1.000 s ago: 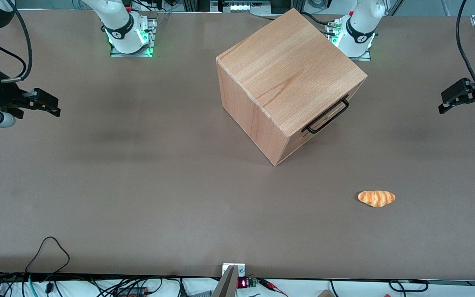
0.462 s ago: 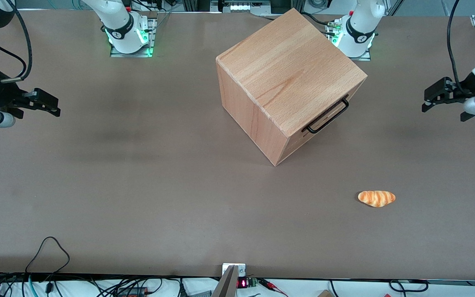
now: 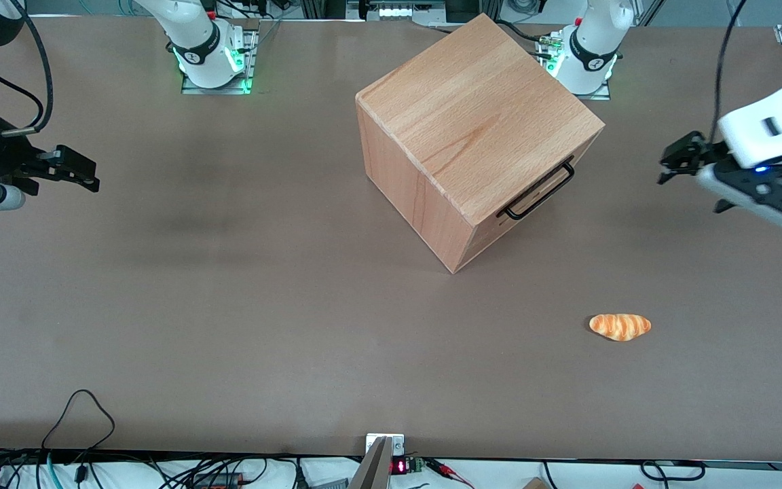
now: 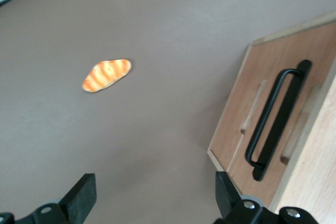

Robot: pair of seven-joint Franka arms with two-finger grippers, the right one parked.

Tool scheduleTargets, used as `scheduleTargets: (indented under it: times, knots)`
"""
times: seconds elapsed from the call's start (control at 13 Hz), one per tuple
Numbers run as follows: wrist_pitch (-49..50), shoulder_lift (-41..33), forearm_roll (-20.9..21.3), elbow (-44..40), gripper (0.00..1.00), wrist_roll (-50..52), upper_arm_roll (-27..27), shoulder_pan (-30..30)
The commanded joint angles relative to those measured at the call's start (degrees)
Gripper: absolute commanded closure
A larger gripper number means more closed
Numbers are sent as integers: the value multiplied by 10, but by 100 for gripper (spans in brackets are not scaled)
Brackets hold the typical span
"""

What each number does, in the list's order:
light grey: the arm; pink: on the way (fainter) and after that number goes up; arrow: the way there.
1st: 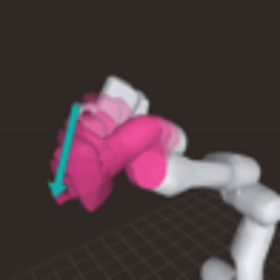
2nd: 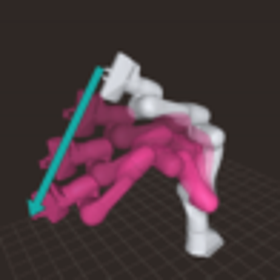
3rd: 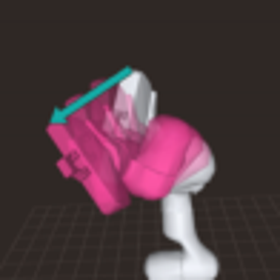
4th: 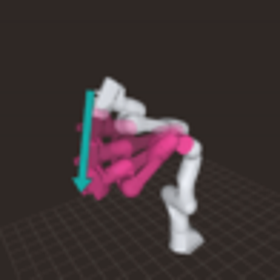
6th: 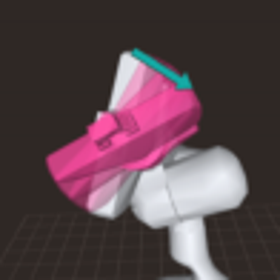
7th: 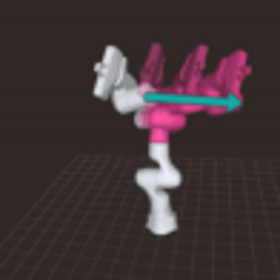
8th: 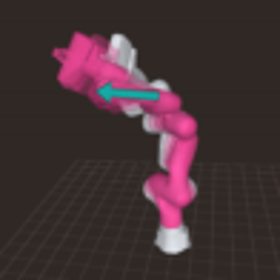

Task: Open top drawer with left arm
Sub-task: 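Move the open left gripper toward the black drawer handle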

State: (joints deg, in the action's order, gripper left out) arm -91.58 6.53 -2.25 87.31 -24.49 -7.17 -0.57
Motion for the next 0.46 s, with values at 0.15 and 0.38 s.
scheduleTargets:
  times: [0.15,0.38]
  knots:
    - [4,36,1,-7,0,-20,-45,-1]
    - [4,64,2,-6,0,-20,-76,-1]
